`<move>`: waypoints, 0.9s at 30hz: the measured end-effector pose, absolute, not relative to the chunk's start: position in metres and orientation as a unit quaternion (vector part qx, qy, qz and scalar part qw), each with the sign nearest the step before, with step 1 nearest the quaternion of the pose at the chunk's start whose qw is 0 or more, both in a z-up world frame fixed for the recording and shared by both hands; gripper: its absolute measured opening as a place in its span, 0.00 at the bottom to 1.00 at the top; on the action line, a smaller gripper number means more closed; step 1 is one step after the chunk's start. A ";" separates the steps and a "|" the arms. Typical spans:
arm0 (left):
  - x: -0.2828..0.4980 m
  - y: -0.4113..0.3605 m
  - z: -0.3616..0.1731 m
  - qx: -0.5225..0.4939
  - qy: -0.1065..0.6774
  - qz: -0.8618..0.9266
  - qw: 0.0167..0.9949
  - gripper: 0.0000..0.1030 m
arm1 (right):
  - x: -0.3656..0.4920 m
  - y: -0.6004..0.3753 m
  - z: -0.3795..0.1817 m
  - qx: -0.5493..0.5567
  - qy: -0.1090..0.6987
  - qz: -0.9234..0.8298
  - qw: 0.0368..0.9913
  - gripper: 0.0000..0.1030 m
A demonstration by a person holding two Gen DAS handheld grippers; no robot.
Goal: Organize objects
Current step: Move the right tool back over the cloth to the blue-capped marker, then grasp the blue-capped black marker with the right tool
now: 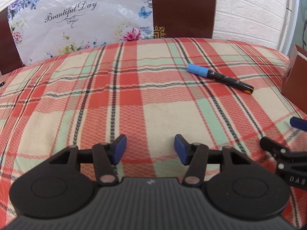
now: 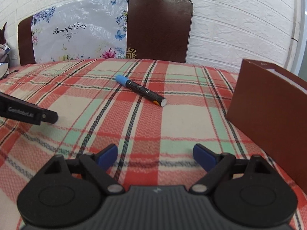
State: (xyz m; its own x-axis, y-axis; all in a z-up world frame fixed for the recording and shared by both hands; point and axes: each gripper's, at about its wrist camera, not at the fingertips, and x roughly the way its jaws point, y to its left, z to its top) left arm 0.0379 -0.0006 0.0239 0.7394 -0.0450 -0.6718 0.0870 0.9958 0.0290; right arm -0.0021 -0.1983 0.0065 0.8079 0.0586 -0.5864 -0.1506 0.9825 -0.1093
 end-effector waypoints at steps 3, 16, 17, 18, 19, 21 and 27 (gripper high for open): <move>0.039 0.006 0.020 0.036 0.345 -0.031 0.938 0.66 | 0.012 -0.191 0.006 -0.099 0.299 0.049 0.948 0.87; 0.041 0.022 0.006 0.024 0.294 -0.027 0.955 0.83 | 0.087 -0.173 0.003 -0.159 0.284 0.074 0.943 0.91; 0.041 0.022 0.006 0.024 0.293 -0.027 0.955 0.83 | 0.092 -0.173 0.003 -0.156 0.285 0.082 0.942 0.91; 0.041 0.022 0.006 0.025 0.293 -0.027 0.955 0.84 | 0.098 -0.174 0.003 -0.152 0.286 0.091 0.942 0.91; 0.041 0.022 0.006 0.024 0.293 -0.027 0.955 0.84 | 0.105 -0.174 0.003 -0.145 0.290 0.097 0.941 0.91; 0.041 0.023 0.006 0.022 0.293 -0.028 0.955 0.84 | 0.115 -0.177 0.003 -0.123 0.302 0.107 0.939 0.90; 0.042 0.023 0.005 0.021 0.292 -0.029 0.956 0.85 | 0.117 -0.181 0.003 -0.071 0.316 0.169 0.931 0.43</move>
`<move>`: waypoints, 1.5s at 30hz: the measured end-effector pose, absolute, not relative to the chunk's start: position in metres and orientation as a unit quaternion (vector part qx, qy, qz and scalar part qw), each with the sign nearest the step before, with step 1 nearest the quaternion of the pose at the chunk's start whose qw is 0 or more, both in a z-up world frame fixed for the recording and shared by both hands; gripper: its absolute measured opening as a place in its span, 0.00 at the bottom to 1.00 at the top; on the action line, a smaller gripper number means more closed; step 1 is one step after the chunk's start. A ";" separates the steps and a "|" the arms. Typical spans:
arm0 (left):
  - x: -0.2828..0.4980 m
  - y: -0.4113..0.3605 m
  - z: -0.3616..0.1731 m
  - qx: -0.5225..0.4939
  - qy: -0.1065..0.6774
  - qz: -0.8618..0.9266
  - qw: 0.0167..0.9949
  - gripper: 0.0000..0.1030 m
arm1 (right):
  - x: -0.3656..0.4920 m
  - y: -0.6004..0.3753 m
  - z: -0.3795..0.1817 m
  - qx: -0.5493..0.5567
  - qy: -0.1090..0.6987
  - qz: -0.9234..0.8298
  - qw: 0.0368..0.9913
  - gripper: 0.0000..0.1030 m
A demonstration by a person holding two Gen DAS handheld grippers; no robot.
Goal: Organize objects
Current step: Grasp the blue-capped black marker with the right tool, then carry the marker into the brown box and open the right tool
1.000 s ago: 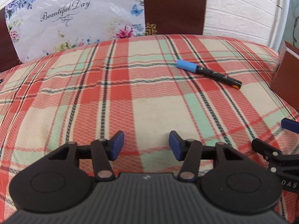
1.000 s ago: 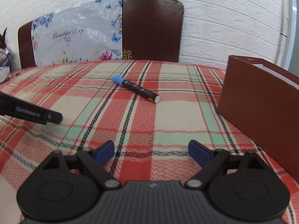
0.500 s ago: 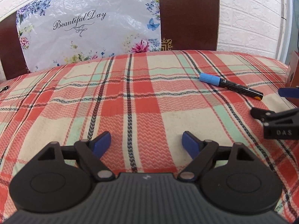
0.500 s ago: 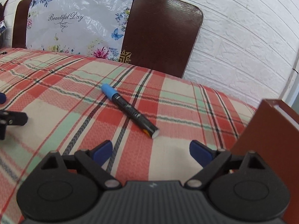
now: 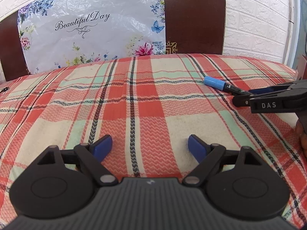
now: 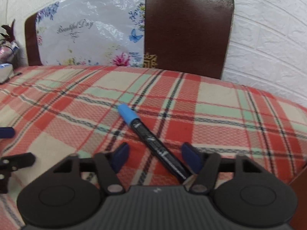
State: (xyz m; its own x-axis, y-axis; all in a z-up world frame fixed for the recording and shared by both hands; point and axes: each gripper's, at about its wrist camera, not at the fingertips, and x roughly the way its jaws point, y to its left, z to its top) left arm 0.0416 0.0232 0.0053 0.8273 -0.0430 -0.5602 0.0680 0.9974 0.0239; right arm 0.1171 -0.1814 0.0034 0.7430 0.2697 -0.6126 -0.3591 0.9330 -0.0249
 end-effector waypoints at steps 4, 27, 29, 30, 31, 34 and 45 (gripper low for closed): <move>0.042 0.023 0.005 0.021 0.292 -0.029 0.956 0.85 | 0.105 -0.172 0.003 -0.066 0.313 0.178 0.931 0.18; 0.041 0.020 0.005 0.038 0.299 -0.018 0.953 0.87 | -0.036 -0.195 0.000 0.076 0.345 0.215 0.910 0.18; 0.037 0.019 0.007 0.037 0.307 -0.009 0.951 0.88 | -0.037 -0.198 -0.001 0.086 0.346 0.214 0.909 0.18; 0.034 0.019 0.009 0.030 0.315 -0.001 0.949 0.88 | -0.039 -0.199 -0.002 0.092 0.345 0.213 0.909 0.18; 0.030 0.019 0.012 0.019 0.327 0.008 0.945 0.88 | -0.039 -0.201 -0.003 0.098 0.344 0.213 0.909 0.18; 0.014 0.012 0.020 -0.009 0.364 0.003 0.931 0.88 | -0.042 -0.208 -0.005 0.120 0.342 0.216 0.907 0.18; 0.002 -0.053 0.032 -0.100 0.452 -0.138 0.875 0.63 | -0.042 -0.228 -0.012 0.198 0.342 0.231 0.889 0.18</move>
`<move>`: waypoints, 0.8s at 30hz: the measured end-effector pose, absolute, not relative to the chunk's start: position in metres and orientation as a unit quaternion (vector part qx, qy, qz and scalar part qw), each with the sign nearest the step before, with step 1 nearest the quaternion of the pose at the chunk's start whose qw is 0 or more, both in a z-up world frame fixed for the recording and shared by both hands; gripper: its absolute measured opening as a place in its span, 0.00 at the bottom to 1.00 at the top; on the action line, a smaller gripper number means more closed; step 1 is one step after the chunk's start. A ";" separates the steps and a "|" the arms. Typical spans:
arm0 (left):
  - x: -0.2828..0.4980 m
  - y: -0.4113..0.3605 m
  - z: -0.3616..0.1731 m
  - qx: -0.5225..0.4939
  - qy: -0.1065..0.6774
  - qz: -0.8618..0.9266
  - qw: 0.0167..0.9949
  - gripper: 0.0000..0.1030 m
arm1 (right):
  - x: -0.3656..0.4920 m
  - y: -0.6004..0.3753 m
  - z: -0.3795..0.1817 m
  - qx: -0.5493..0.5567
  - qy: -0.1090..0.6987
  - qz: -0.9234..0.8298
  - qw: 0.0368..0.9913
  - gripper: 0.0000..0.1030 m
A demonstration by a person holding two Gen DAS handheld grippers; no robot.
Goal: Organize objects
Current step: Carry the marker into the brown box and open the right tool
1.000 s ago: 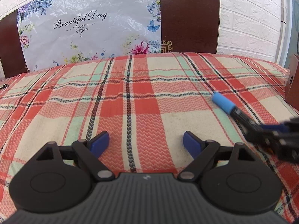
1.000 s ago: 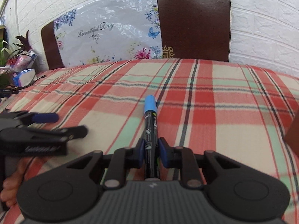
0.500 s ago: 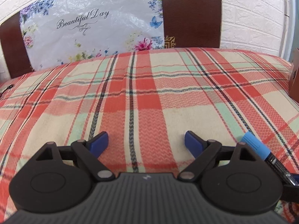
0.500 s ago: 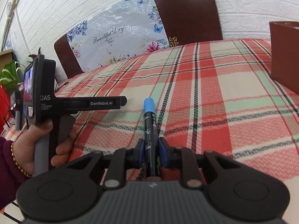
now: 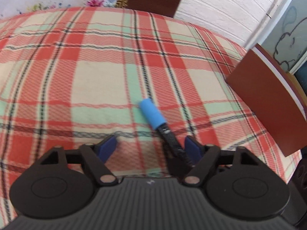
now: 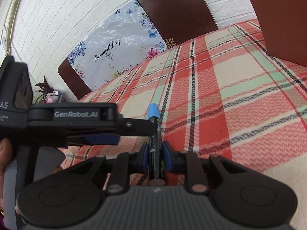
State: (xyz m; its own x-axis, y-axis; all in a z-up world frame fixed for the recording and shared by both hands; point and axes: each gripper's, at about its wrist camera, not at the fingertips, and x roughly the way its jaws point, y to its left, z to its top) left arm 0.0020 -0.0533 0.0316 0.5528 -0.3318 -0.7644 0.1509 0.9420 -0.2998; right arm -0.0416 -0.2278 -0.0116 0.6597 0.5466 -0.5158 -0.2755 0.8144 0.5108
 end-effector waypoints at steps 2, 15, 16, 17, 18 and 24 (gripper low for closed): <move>0.007 -0.062 0.032 -0.108 0.461 -0.157 0.867 0.39 | -0.044 -0.230 -0.010 0.207 0.334 0.235 0.889 0.17; 0.021 -0.173 0.108 -0.078 0.410 -0.295 0.860 0.17 | -0.071 -0.297 0.045 0.207 0.196 0.145 0.947 0.17; 0.023 -0.187 0.117 -0.069 0.402 -0.306 0.860 0.17 | -0.073 -0.306 0.053 0.204 0.180 0.129 0.954 0.17; 0.025 -0.202 0.126 -0.060 0.392 -0.317 0.861 0.17 | -0.074 -0.316 0.061 0.202 0.165 0.114 0.959 0.17; 0.026 -0.216 0.134 -0.051 0.383 -0.327 0.862 0.17 | -0.075 -0.326 0.068 0.200 0.152 0.100 0.963 0.17; 0.041 -0.290 0.162 -0.019 0.330 -0.374 0.867 0.18 | -0.067 -0.384 0.100 0.194 0.093 0.029 0.976 0.17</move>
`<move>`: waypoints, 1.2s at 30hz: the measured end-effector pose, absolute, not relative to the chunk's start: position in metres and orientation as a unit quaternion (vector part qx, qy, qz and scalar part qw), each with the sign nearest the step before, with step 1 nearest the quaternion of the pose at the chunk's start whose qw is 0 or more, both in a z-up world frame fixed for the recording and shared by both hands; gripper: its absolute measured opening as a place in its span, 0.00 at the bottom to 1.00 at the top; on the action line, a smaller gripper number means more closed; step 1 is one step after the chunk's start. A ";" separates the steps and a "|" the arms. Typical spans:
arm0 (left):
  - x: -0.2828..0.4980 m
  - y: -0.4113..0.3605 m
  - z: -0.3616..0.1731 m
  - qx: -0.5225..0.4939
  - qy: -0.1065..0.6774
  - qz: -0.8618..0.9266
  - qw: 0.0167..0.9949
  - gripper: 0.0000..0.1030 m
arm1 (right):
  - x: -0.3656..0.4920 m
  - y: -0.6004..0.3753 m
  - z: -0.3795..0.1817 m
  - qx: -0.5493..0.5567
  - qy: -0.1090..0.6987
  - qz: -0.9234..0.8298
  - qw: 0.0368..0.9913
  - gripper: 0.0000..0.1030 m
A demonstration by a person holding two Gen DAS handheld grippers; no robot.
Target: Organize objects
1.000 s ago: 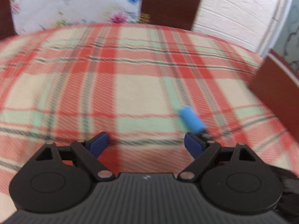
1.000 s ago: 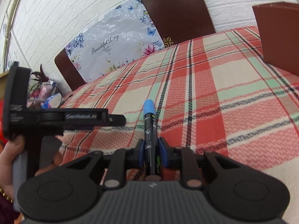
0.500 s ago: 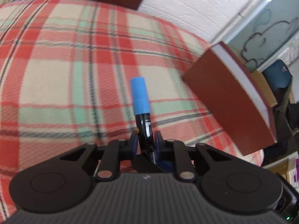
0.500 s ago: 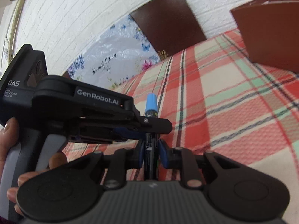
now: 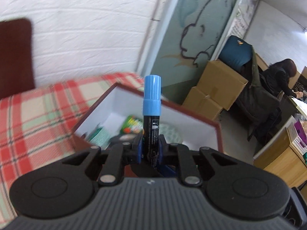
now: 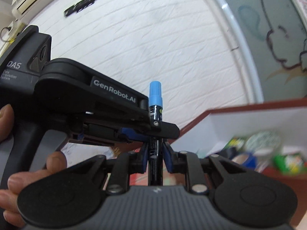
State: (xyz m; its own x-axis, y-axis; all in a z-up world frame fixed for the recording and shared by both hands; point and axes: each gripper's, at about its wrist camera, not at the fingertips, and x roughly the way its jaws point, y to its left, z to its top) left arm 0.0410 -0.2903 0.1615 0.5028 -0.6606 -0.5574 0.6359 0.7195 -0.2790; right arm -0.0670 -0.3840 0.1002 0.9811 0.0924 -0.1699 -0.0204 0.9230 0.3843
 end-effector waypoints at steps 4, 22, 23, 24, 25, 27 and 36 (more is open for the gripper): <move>0.054 -0.324 0.156 -0.002 0.318 -0.363 0.876 0.37 | -0.051 -0.405 0.099 0.152 0.078 -0.049 0.984 0.19; 0.014 -0.264 0.127 0.107 0.273 -0.270 0.917 0.48 | -0.098 -0.375 0.067 0.093 0.056 -0.128 0.986 0.45; 0.011 -0.256 0.126 0.105 0.272 -0.267 0.918 0.49 | -0.101 -0.371 0.067 0.090 0.055 -0.124 0.987 0.46; 0.009 -0.251 0.125 0.106 0.273 -0.260 0.920 0.49 | -0.102 -0.367 0.065 0.087 0.057 -0.118 0.988 0.46; 0.007 -0.244 0.122 0.107 0.276 -0.251 0.922 0.49 | -0.102 -0.363 0.064 0.085 0.064 -0.110 0.988 0.48; 0.004 -0.230 0.114 0.108 0.291 -0.229 0.922 0.49 | -0.099 -0.357 0.059 0.092 0.088 -0.095 0.987 0.48; -0.009 -0.162 0.070 0.108 0.347 -0.154 0.919 0.53 | -0.092 -0.342 0.033 0.154 0.186 -0.065 0.968 0.48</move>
State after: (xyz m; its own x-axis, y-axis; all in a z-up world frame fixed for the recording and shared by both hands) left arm -0.0092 -0.1624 0.0698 0.7117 -0.2085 -0.6708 0.3580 0.9293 0.0910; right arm -0.0917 -0.3418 0.0334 0.9225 -0.0679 -0.3800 0.1824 0.9442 0.2741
